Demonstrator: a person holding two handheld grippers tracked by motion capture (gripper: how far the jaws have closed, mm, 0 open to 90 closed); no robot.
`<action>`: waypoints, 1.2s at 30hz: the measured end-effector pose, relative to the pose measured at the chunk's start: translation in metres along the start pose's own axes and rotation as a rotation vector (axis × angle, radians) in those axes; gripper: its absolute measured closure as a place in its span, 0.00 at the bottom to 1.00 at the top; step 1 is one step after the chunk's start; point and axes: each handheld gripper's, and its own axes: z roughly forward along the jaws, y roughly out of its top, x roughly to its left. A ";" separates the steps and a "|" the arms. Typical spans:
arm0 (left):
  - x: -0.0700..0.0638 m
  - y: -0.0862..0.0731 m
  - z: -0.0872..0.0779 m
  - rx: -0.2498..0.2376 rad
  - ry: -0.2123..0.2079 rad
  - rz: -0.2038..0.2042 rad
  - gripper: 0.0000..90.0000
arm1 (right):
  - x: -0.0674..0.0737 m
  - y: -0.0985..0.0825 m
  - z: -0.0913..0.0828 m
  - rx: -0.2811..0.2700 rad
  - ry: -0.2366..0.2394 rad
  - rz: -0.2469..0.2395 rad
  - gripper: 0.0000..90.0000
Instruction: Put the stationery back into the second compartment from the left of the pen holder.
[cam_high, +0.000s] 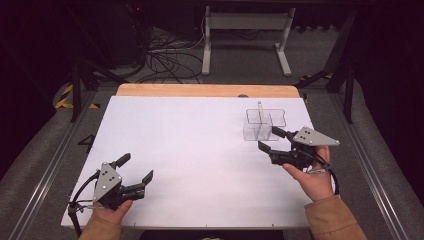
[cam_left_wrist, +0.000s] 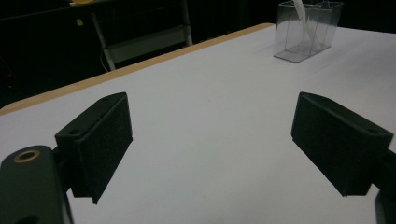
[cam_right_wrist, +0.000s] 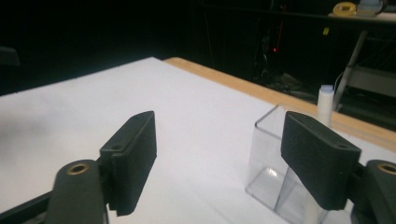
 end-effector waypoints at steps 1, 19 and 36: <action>0.000 0.000 0.000 0.000 0.001 0.003 0.15 | 0.000 -0.002 -0.001 0.006 0.000 0.003 0.32; -0.001 0.000 0.000 -0.003 -0.006 0.009 0.15 | 0.010 -0.066 -0.022 -0.016 -0.011 0.095 0.32; -0.003 -0.005 -0.003 0.000 -0.016 0.016 0.13 | 0.022 -0.090 -0.027 0.100 -0.017 0.032 0.32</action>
